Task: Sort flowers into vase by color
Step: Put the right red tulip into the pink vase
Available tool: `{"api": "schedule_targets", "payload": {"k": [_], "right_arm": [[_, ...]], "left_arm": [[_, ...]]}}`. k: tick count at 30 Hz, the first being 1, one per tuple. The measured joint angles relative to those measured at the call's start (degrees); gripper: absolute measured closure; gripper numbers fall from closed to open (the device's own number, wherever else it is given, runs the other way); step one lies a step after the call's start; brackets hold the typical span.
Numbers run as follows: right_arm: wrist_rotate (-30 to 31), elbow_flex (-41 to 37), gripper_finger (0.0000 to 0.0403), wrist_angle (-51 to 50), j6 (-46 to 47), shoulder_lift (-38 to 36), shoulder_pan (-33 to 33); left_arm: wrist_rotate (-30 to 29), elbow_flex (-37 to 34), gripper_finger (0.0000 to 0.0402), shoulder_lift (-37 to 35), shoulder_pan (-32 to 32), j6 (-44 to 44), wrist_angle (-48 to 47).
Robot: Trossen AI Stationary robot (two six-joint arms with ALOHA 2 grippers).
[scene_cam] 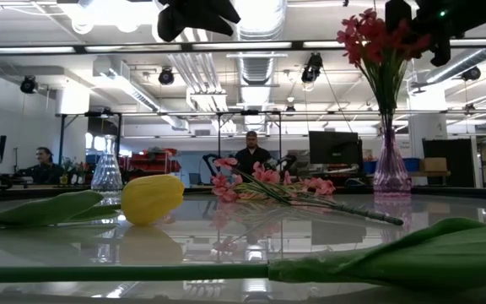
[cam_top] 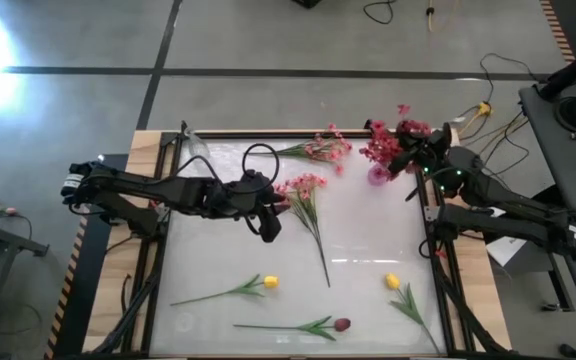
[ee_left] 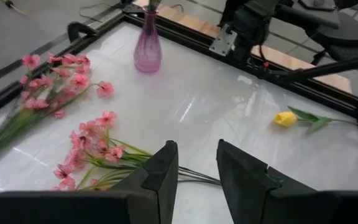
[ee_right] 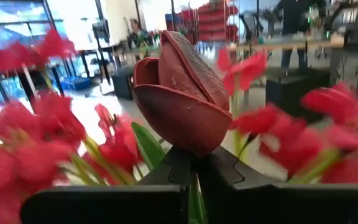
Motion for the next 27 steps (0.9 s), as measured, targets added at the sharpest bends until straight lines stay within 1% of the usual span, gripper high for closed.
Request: {"api": "schedule_targets", "payload": {"k": [2,4,9,14,16,18,23,25,27], "right_arm": [[-0.1,0.8,0.0382,-3.1,1.8,0.0,0.0],[-0.2,1.8,0.0364,-6.6,3.3,0.0,0.0],[-0.2,5.6,0.0295,-13.5,4.7,0.0,0.0],[-0.2,11.7,0.0231,-21.1,7.5,0.0,0.0],[-1.4,14.3,0.0211,-23.5,8.6,0.0,0.0],[-2.6,16.8,0.0194,-25.6,9.7,0.0,0.0],[-3.2,22.2,0.0164,-34.2,11.1,1.2,0.0],[-3.7,23.3,0.0156,-37.3,11.5,2.3,0.0],[-6.1,23.5,0.0152,-38.5,12.4,3.3,0.0]], "left_arm": [[0.7,0.0,0.0302,-0.4,0.0,0.0,-0.1],[0.8,0.0,0.0302,-1.2,0.0,0.0,-0.3],[2.6,0.0,0.0302,-3.2,0.0,1.0,-2.0],[3.4,0.0,0.0302,-5.0,0.0,0.5,-7.1],[3.5,0.0,0.0302,-5.7,0.0,-0.5,-9.4],[4.4,0.0,0.0302,-6.4,0.0,-1.6,-12.2],[9.5,0.0,0.0296,-6.5,-0.5,-3.7,-18.9],[9.8,0.0,0.0292,-6.1,-1.0,-3.7,-20.0],[9.9,0.0,0.0289,-5.5,-1.1,-3.4,-20.0]]}}
